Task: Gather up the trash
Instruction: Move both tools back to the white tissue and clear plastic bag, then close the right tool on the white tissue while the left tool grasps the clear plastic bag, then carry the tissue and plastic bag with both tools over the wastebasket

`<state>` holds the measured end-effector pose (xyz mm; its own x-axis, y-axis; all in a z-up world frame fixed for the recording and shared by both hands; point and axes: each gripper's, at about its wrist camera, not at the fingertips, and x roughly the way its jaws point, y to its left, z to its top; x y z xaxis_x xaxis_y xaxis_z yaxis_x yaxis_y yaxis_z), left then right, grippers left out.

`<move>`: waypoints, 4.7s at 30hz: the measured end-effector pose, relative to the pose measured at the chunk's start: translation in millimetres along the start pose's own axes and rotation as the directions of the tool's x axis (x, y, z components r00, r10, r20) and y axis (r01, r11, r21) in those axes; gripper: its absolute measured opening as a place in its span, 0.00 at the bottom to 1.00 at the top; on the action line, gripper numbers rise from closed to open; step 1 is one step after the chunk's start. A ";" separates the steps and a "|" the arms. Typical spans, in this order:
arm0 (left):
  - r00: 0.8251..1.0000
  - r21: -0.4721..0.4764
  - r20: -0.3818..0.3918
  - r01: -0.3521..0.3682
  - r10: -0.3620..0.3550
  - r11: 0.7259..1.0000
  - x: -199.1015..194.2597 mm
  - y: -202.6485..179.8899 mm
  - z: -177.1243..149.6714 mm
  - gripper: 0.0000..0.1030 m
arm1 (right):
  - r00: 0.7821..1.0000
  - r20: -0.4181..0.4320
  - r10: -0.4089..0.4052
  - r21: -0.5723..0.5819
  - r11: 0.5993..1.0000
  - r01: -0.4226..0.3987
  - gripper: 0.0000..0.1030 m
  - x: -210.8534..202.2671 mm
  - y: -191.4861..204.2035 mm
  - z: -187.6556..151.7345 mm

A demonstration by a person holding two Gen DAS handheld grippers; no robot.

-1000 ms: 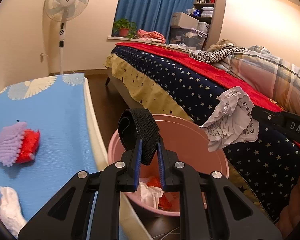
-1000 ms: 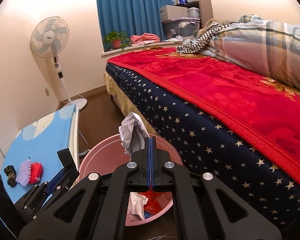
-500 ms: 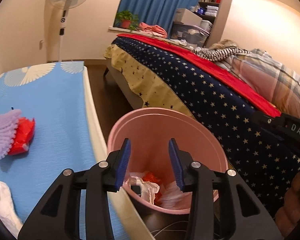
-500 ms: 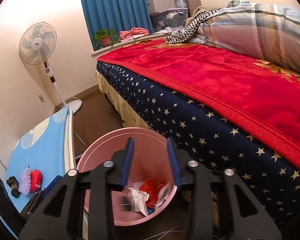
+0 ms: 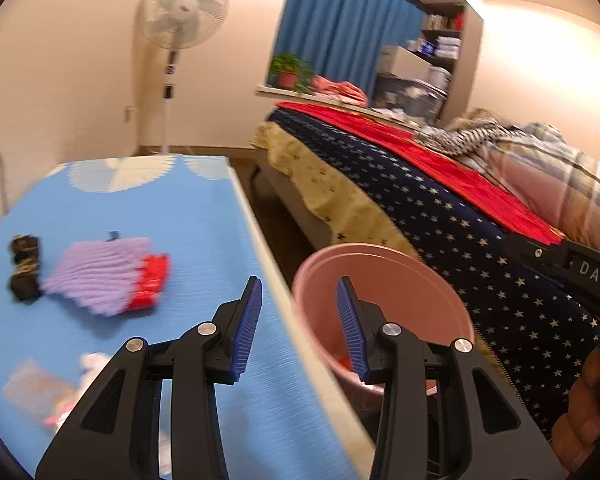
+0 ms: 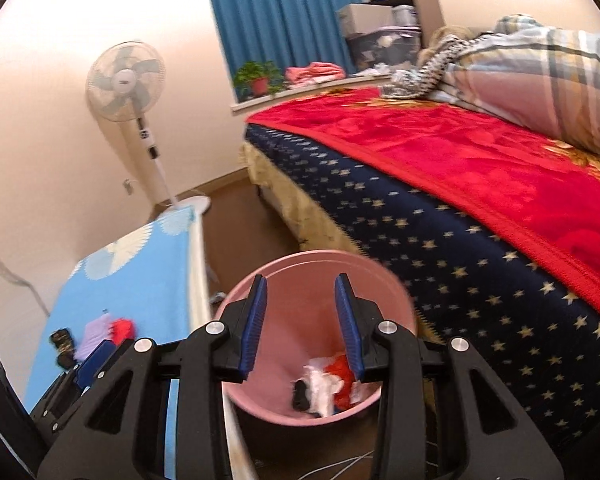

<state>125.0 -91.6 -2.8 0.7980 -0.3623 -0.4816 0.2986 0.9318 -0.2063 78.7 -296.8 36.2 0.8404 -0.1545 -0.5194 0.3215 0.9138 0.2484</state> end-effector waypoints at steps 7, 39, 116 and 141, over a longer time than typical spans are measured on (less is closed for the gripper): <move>0.993 -0.071 0.019 -0.113 0.115 0.991 -33.6 42.8 -4.7 0.32 | 0.987 -0.031 0.155 -0.097 0.983 -0.157 0.35 -7.1 50.1 -22.4; 0.906 -0.360 -0.100 -0.418 0.411 0.834 -83.3 162.3 -55.9 0.14 | 0.766 -0.469 0.441 -0.216 0.783 -0.583 0.35 54.7 188.5 -150.6; 0.968 -0.164 0.049 -0.237 0.248 0.958 -72.4 84.2 -10.6 0.01 | 0.958 -0.115 0.264 -0.200 0.938 -0.282 0.03 3.8 94.7 -55.8; 0.990 -0.044 0.072 -0.121 0.124 0.992 -39.1 29.3 10.2 0.01 | 0.991 -0.045 0.125 -0.214 0.968 -0.132 0.03 6.4 68.2 -30.8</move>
<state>107.9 -49.9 18.7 0.8646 -0.2416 -0.4406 0.1767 0.9670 -0.1834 92.5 -223.8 24.6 0.8537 -0.0223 -0.5203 0.1075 0.9851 0.1342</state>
